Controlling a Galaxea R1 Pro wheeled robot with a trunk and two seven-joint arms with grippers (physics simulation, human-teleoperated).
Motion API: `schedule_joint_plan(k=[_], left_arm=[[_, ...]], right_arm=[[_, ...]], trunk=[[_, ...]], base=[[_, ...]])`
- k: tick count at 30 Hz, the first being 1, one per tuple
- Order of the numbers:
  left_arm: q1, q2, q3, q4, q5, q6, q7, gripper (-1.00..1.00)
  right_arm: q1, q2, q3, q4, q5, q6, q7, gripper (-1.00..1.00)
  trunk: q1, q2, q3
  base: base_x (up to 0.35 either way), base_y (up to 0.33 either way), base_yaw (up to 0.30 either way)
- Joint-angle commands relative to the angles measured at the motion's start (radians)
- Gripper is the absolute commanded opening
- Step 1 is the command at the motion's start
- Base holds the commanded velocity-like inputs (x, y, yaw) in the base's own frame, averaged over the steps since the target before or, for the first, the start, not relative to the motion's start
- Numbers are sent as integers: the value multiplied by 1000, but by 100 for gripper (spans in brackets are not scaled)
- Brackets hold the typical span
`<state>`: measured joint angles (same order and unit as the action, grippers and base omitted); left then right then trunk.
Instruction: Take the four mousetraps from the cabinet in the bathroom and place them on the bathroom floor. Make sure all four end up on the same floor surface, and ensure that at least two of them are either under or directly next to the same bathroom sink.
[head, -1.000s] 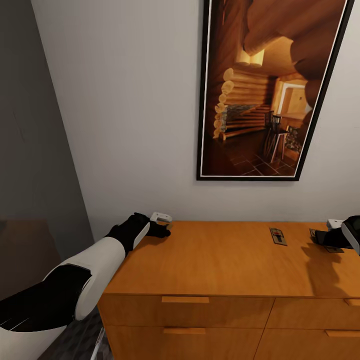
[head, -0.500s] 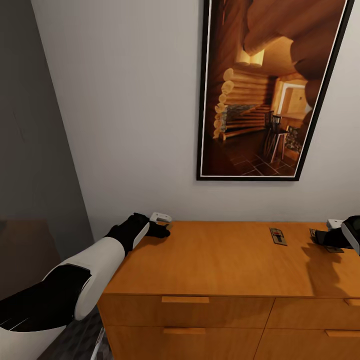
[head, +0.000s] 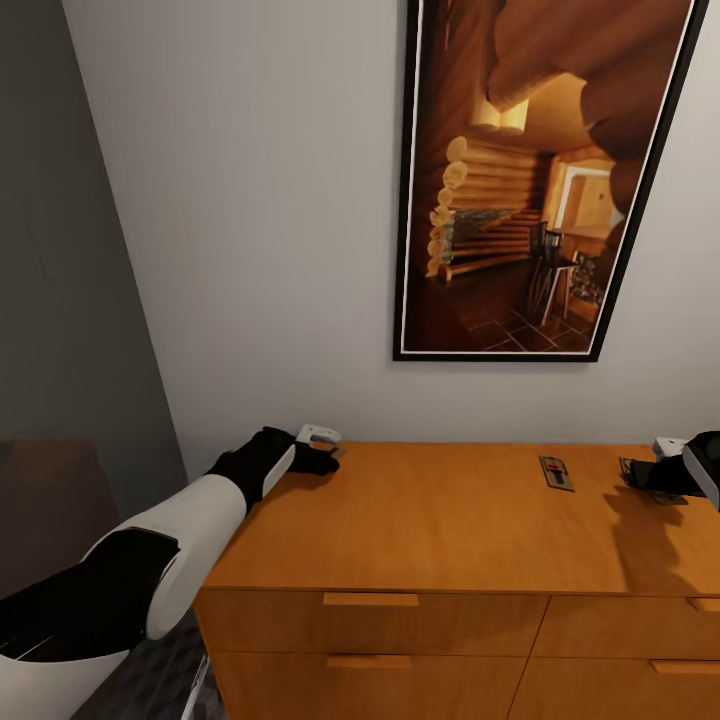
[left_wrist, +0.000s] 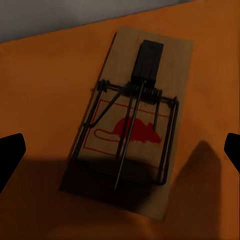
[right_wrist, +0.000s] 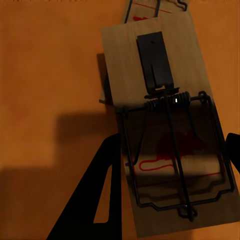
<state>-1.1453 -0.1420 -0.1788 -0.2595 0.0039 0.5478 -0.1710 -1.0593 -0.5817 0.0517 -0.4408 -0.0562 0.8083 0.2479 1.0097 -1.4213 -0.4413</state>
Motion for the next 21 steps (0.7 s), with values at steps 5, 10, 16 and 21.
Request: schedule_joint_plan(k=[5,10,16,21], left_arm=[[-1,3,-4,2,26,-3,-2,100],[-1,4,-5,5,35,-6,-3,100],[-1,4,-5,20,38,-19,-3,100],[-1,4,-5,39,39,-38,-3,100]], right_arm=[[-1,-1,5,-1,-7,4,1,-100],[-1,-2,5,-1,-7,3,1,-100],[-1,-2,5,-1,-7,3,2,-100],[-1,-2,5,-1,-7,3,2,-100]], trunk=[[0,-1,-1],[0,-1,-1],[0,-1,-1],[0,-1,-1]], base=[[0,0,0],[0,0,0],[0,0,0],[0,0,0]])
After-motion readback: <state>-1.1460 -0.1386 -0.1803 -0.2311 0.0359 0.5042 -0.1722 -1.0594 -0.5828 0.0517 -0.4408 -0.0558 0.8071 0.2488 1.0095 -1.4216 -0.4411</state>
